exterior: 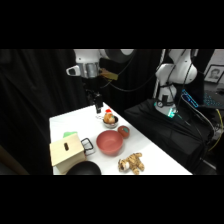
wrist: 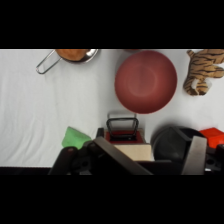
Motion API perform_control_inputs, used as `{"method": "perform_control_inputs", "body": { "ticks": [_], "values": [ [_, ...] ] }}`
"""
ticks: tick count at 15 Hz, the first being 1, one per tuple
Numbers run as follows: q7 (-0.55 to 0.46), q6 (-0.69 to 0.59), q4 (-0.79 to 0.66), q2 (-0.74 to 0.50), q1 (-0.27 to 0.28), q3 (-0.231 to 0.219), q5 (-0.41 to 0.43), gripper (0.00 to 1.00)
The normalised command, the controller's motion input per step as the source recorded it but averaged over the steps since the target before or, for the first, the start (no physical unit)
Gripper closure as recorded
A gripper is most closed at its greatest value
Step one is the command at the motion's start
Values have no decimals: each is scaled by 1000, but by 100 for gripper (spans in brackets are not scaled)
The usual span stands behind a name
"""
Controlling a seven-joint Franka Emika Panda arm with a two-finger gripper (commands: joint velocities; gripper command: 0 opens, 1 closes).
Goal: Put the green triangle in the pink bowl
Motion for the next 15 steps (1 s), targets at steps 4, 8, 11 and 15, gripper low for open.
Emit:
{"method": "perform_control_inputs", "body": {
  "ticks": [4, 8, 11, 15],
  "values": [
    [40, 9, 124, 82, -36, -12, 11, 0],
    [40, -29, 389, 245, -92, -52, 85, 0],
    [23, -6, 517, 352, -101, -35, 170, 0],
    [56, 147, 575, 466, -62, -15, 134, 0]
  ]
}}
